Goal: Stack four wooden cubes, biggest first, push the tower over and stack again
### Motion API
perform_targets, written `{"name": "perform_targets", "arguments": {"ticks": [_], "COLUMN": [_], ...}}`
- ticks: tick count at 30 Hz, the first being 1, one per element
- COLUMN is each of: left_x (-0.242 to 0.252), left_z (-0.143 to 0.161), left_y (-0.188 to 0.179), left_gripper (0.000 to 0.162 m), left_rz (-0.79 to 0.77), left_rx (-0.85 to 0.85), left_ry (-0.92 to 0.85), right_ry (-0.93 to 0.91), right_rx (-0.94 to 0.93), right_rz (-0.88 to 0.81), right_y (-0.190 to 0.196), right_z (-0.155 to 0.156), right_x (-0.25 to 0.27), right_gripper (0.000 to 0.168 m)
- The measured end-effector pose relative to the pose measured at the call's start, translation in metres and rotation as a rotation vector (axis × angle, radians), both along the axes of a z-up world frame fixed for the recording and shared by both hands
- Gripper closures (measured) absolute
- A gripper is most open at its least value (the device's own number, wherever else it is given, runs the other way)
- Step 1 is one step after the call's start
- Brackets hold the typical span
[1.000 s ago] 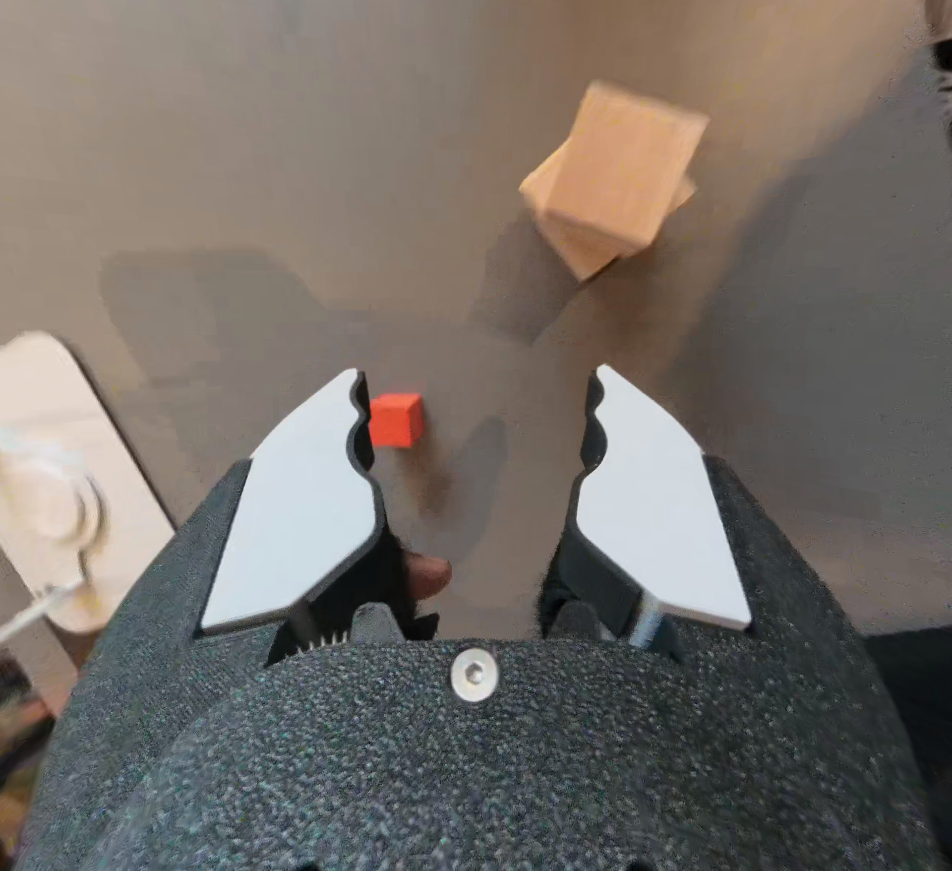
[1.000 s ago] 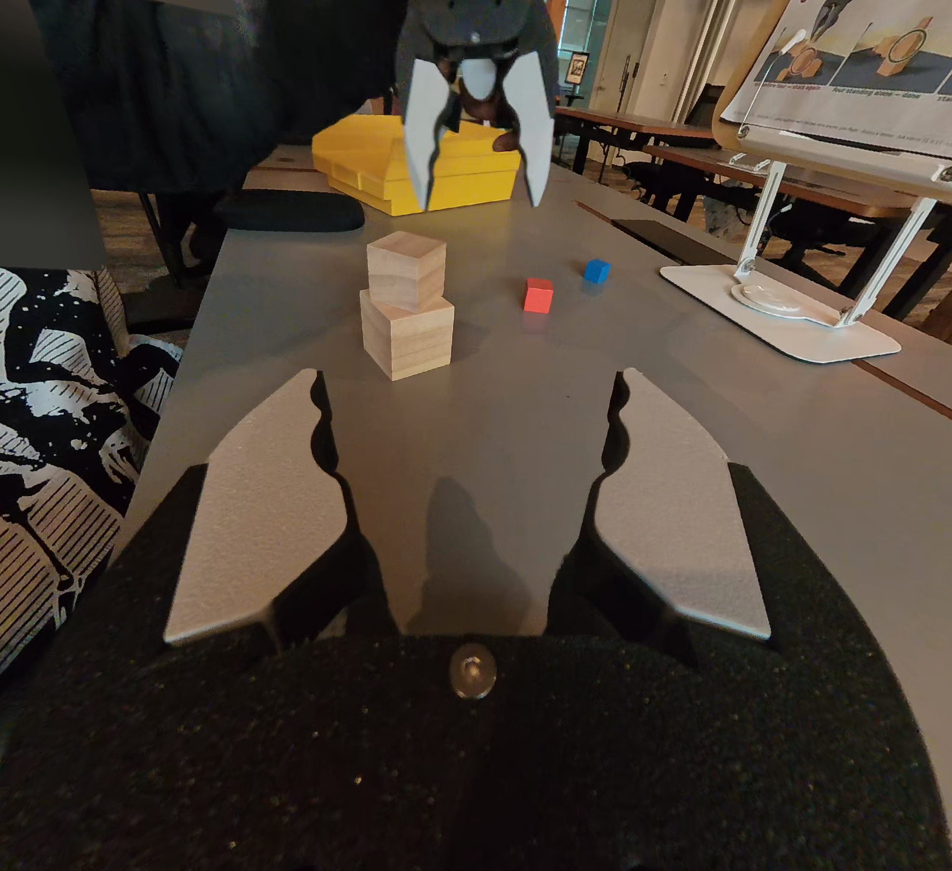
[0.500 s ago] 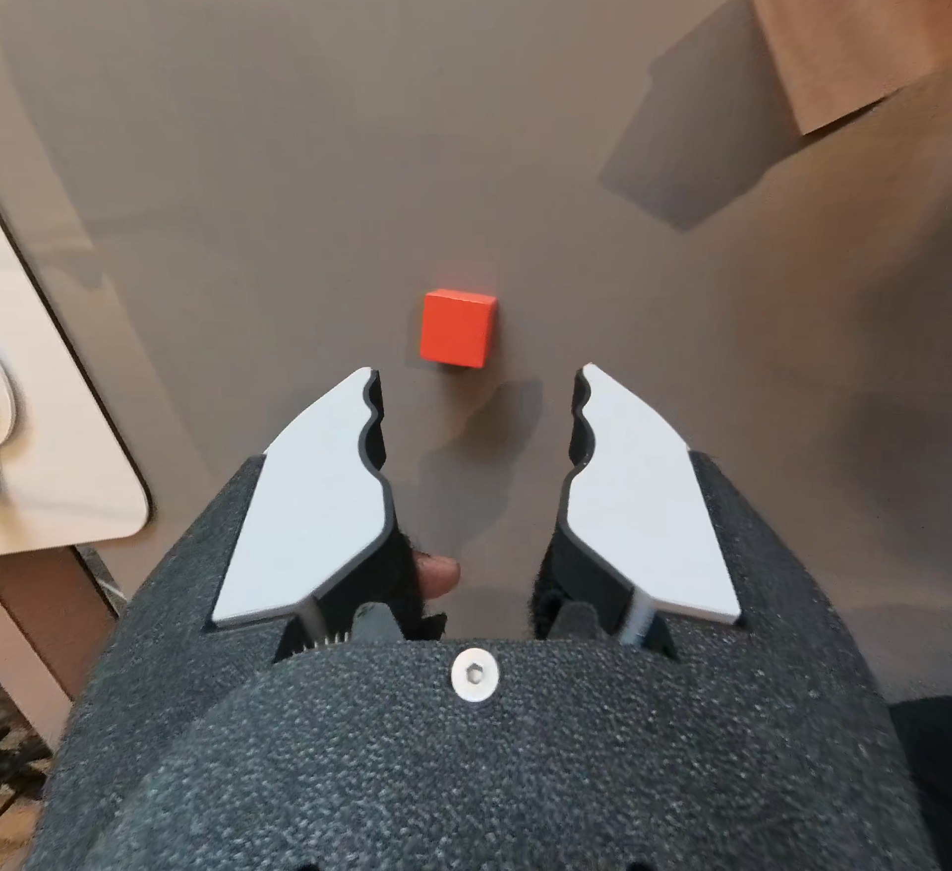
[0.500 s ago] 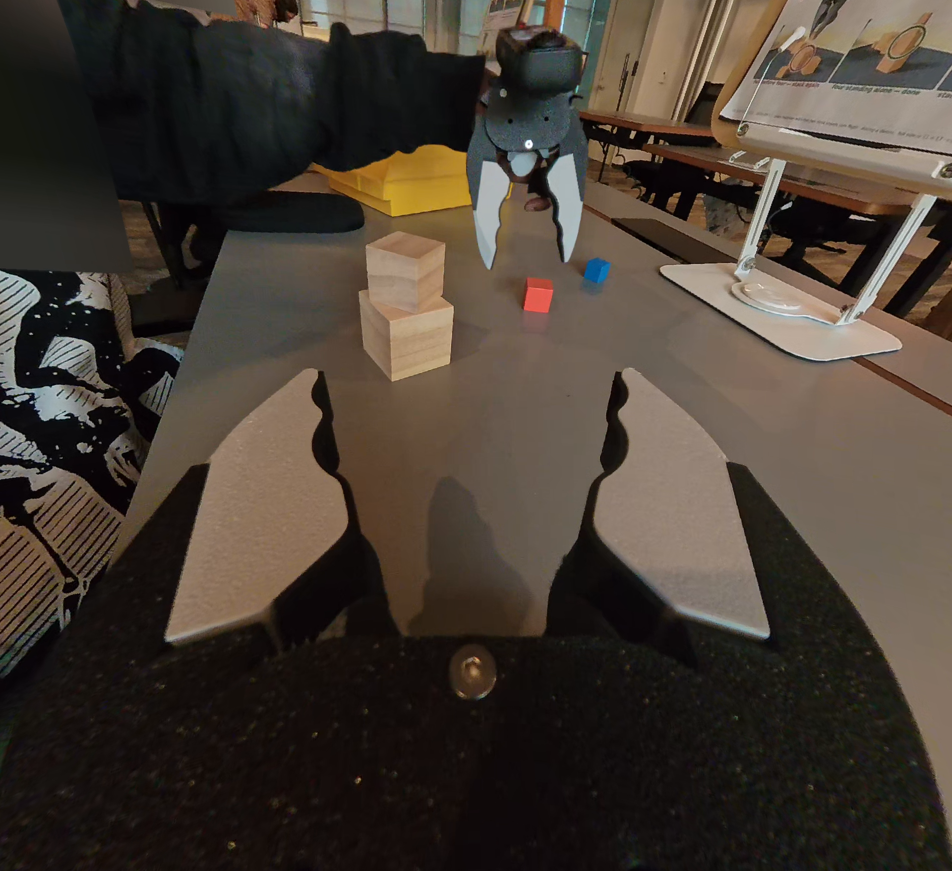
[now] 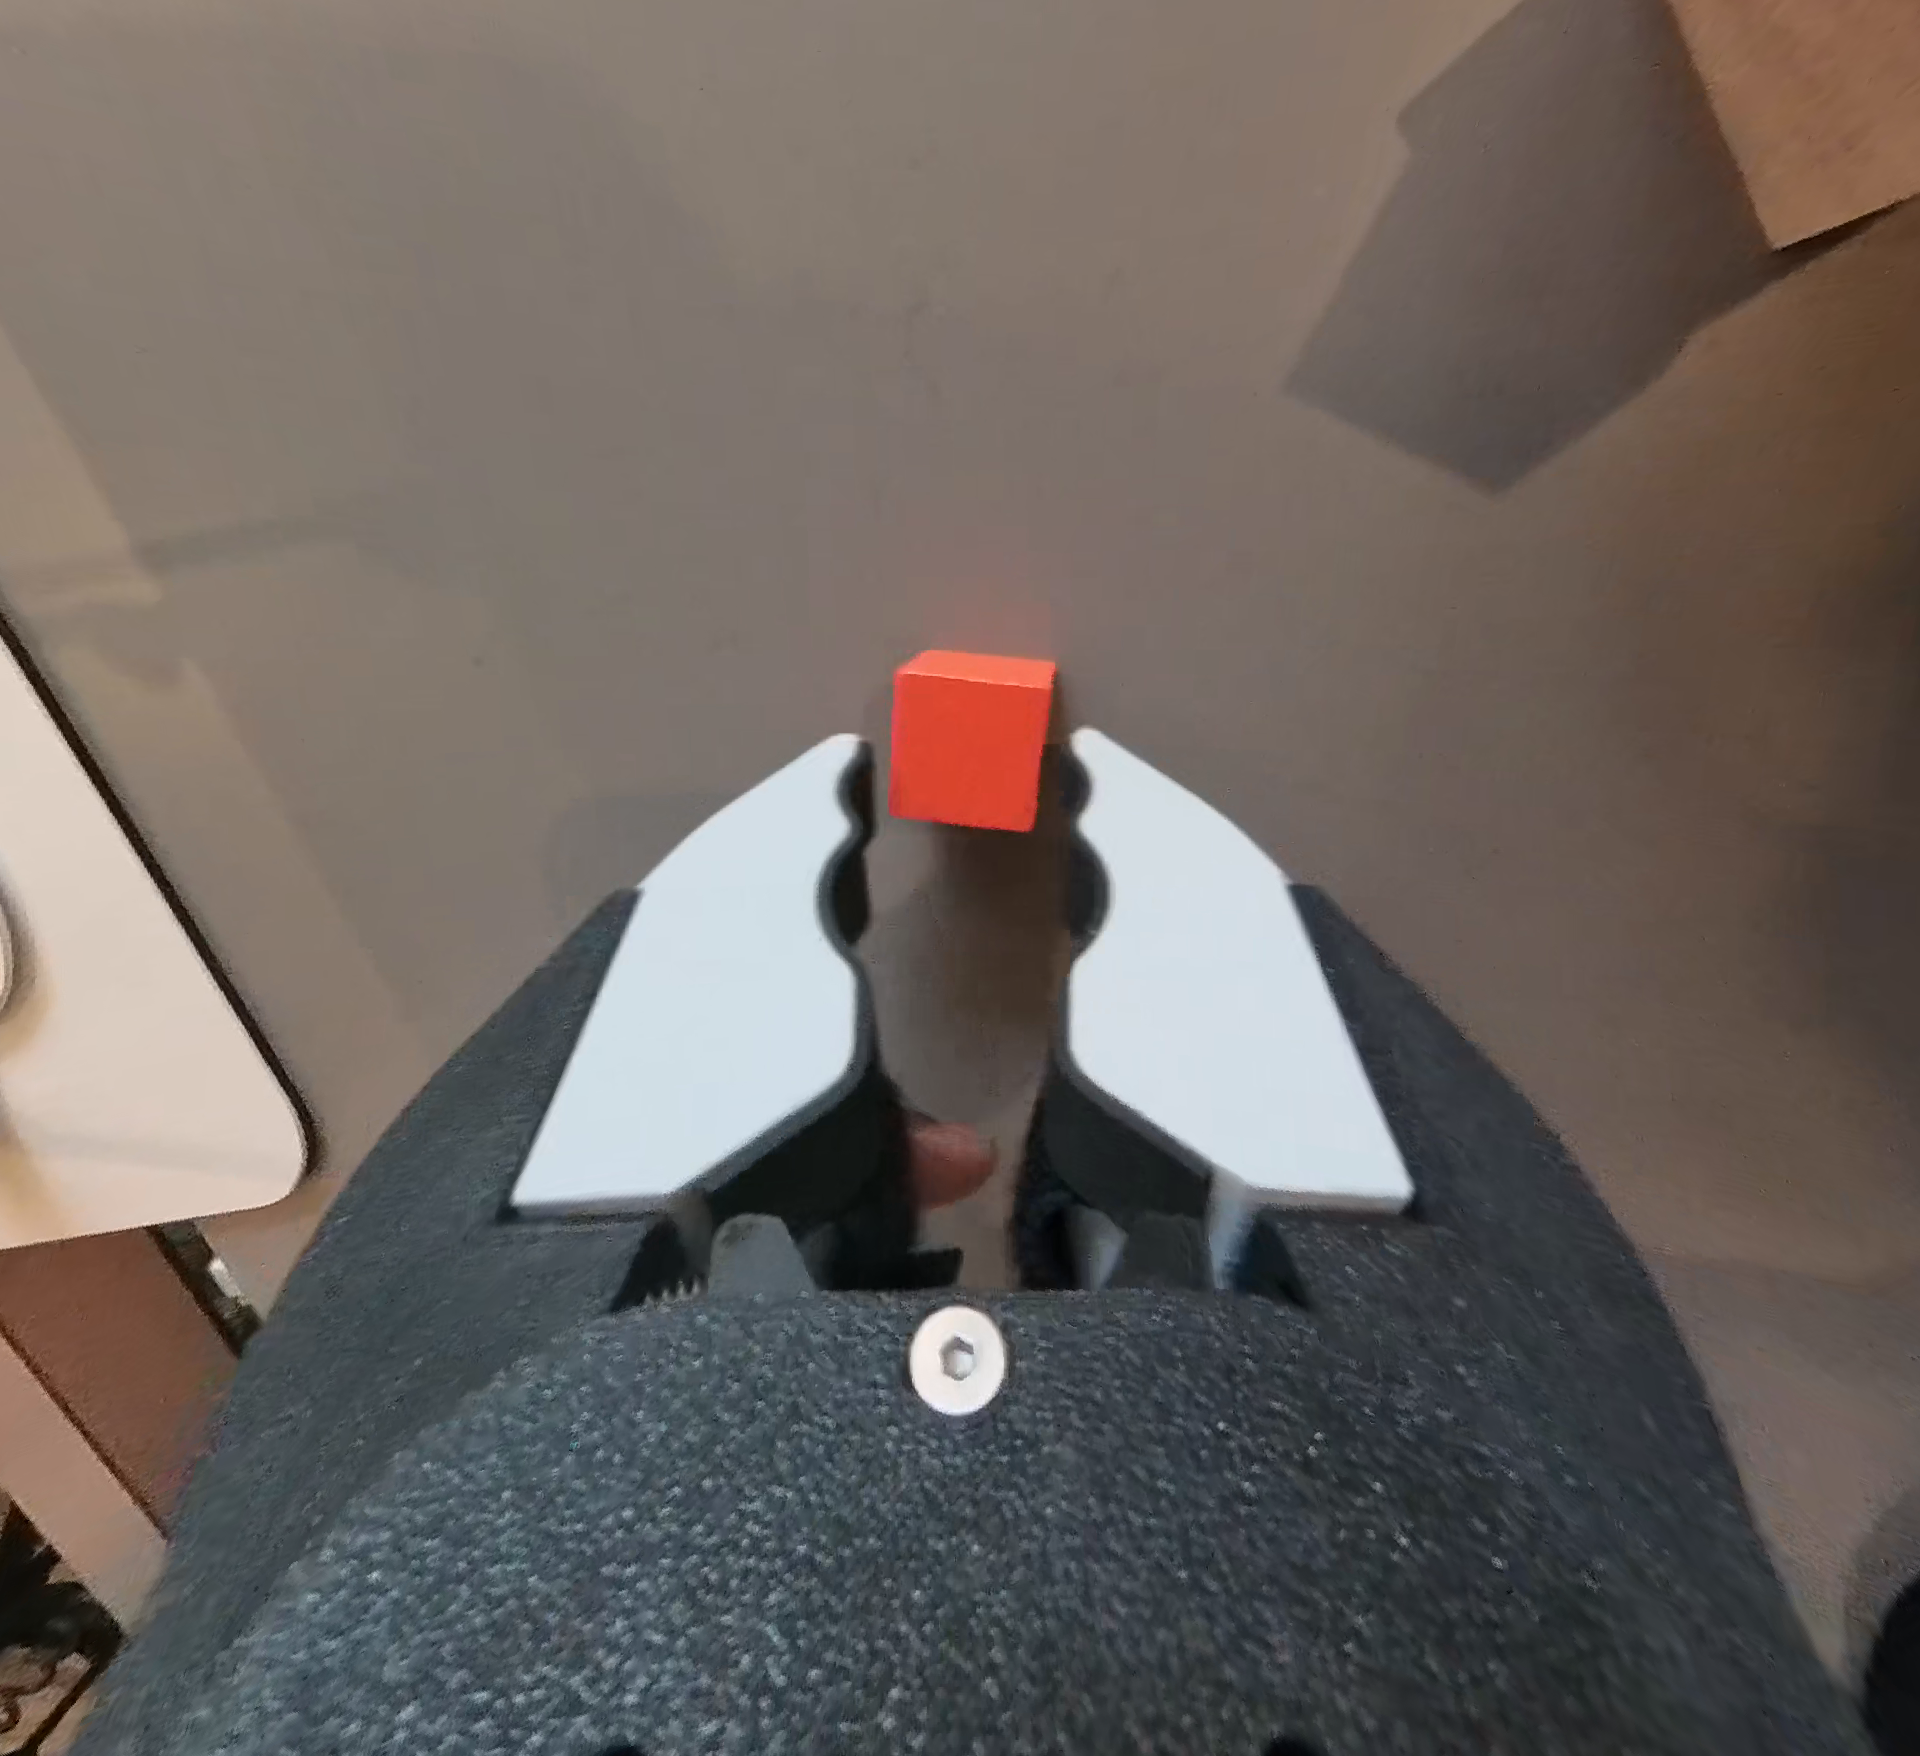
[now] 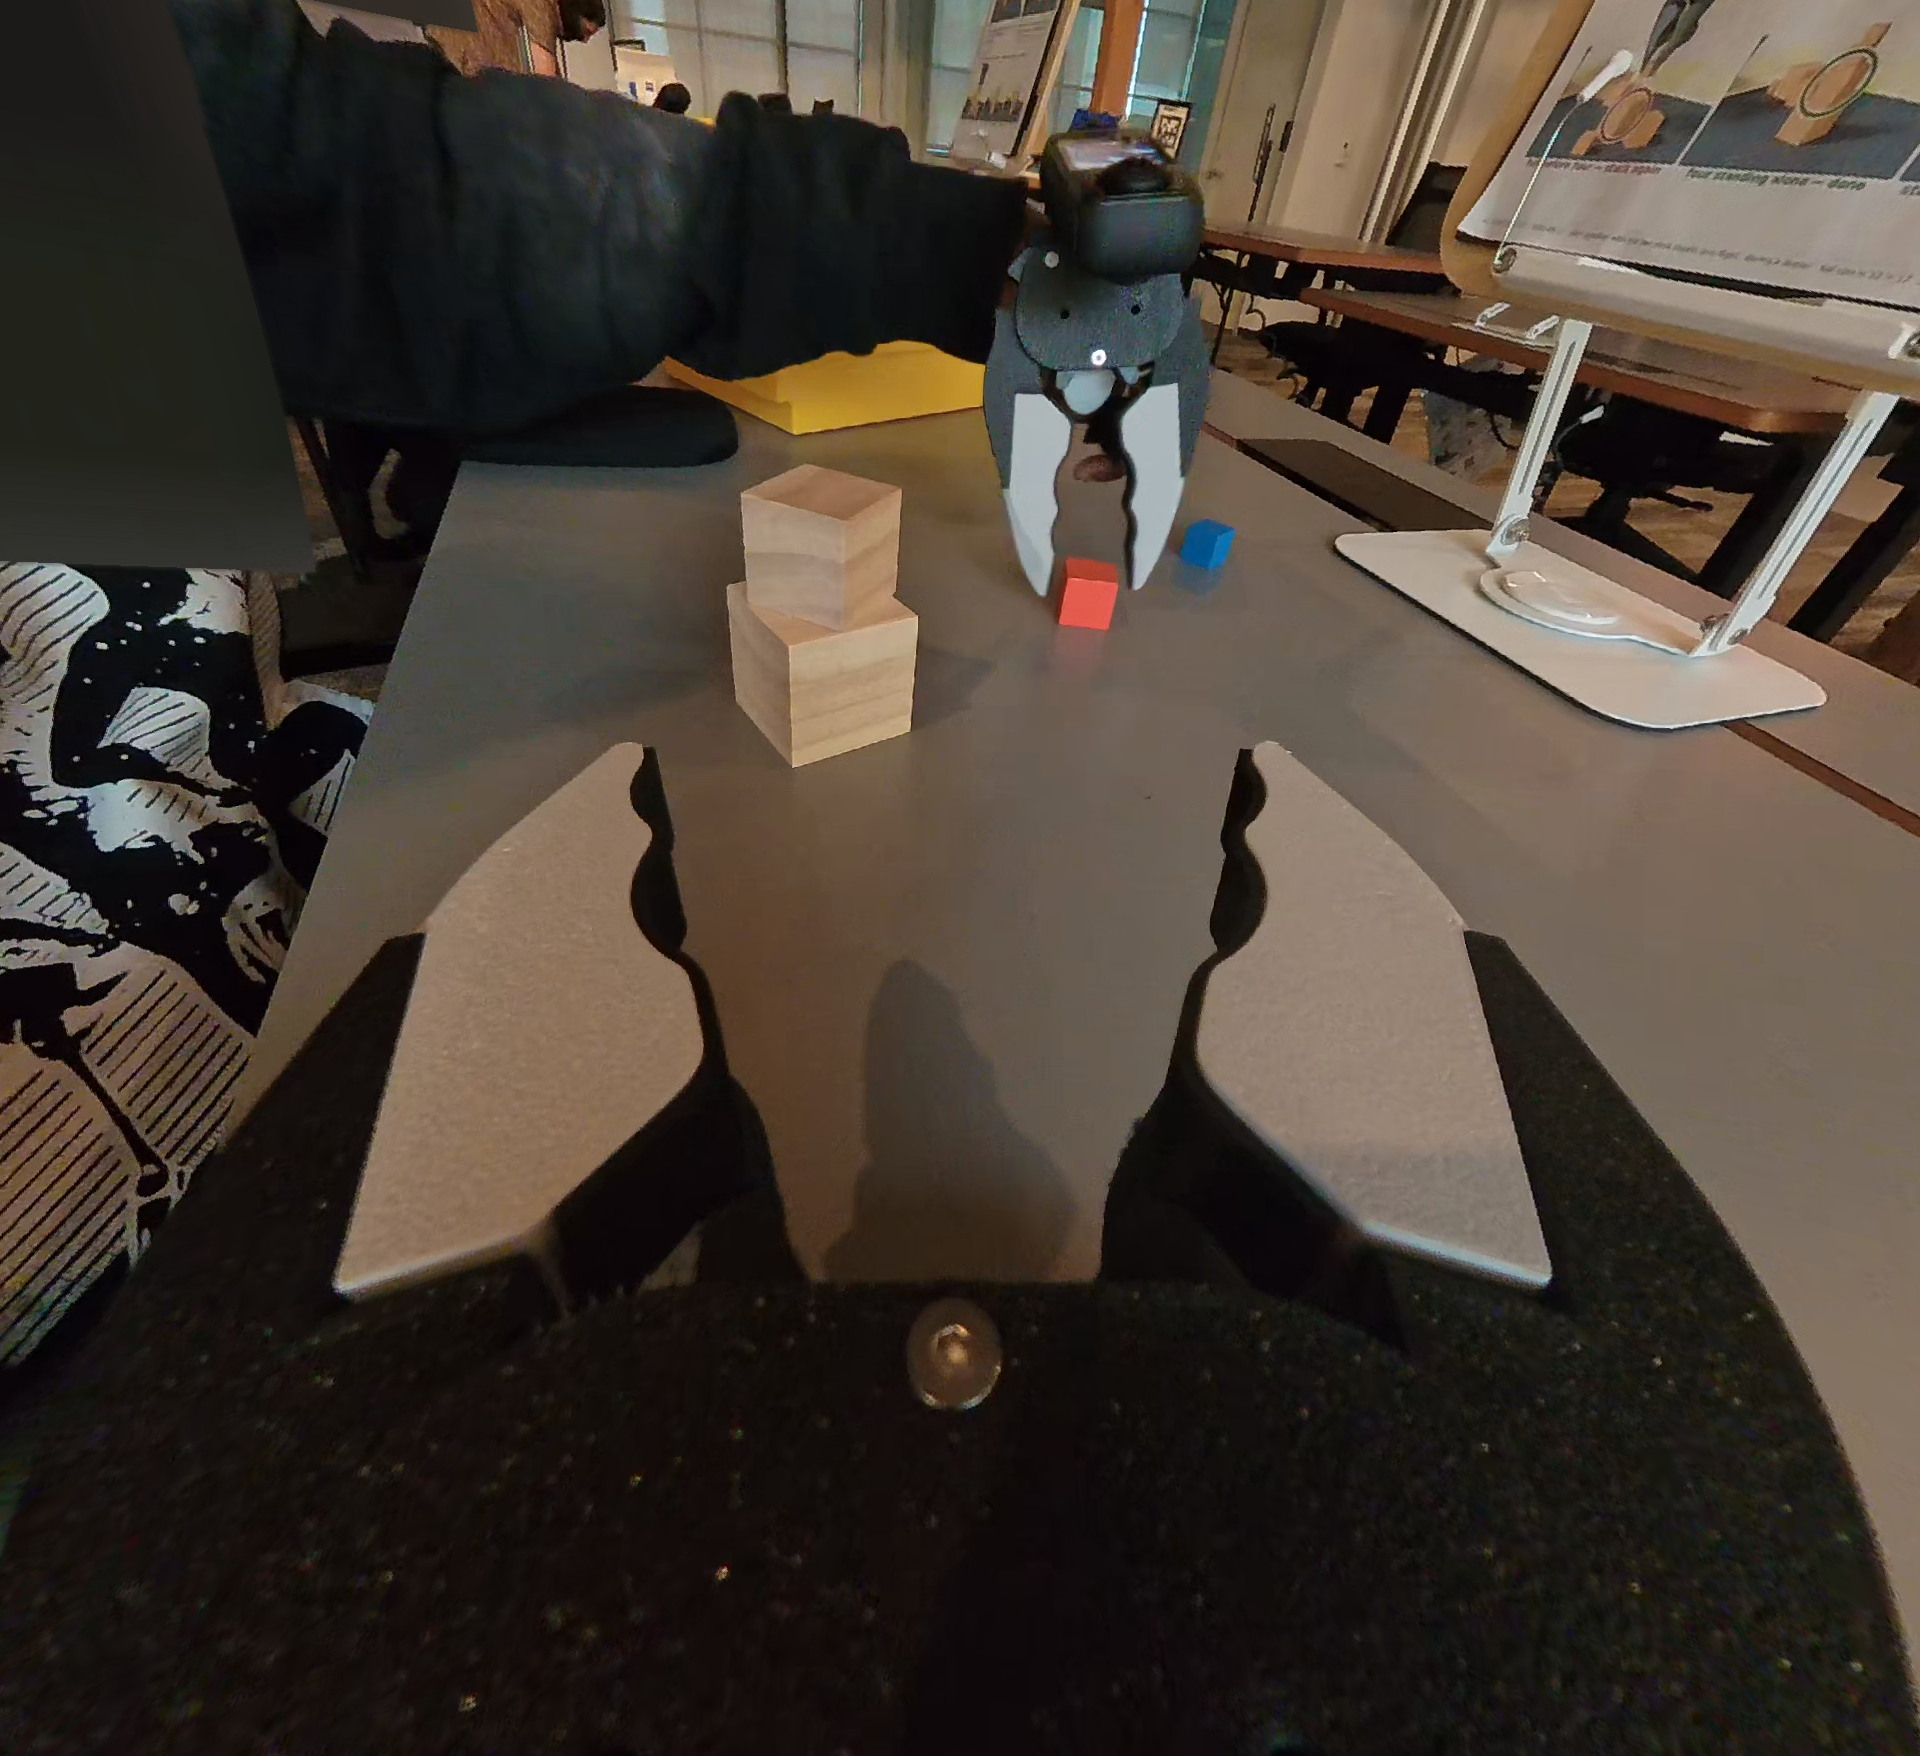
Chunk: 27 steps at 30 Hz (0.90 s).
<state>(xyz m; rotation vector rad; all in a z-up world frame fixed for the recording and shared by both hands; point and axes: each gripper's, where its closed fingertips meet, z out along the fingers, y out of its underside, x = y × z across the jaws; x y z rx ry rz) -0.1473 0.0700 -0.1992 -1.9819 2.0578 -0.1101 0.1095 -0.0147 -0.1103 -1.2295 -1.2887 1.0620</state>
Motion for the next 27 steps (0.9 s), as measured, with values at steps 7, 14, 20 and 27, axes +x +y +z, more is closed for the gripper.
{"name": "perform_targets", "arguments": {"ticks": [7,14,20,27], "left_x": [0.001,0.021,0.052,0.078], "left_z": [0.020,0.072,0.115,0.122], "left_y": [-0.003,-0.035,-0.069,-0.102], "left_gripper": [0.136,0.136,0.136,0.136], "left_rz": [0.008,-0.077,-0.200,-0.322], "left_rx": [0.008,-0.012,0.020,0.029], "left_ry": [-0.039,-0.065,-0.096,-0.048], "right_ry": [-0.001,-0.002,-0.002,0.000], "right_rx": [0.000,-0.005,-0.006,-0.008], "right_rz": [0.001,-0.002,-0.003,-0.006], "right_y": [0.000,0.001,0.001,0.002], "right_z": [0.000,0.000,-0.001,0.000], "right_x": [0.000,0.000,0.000,0.000], "right_gripper": [0.067,0.067,0.067,0.067]}}
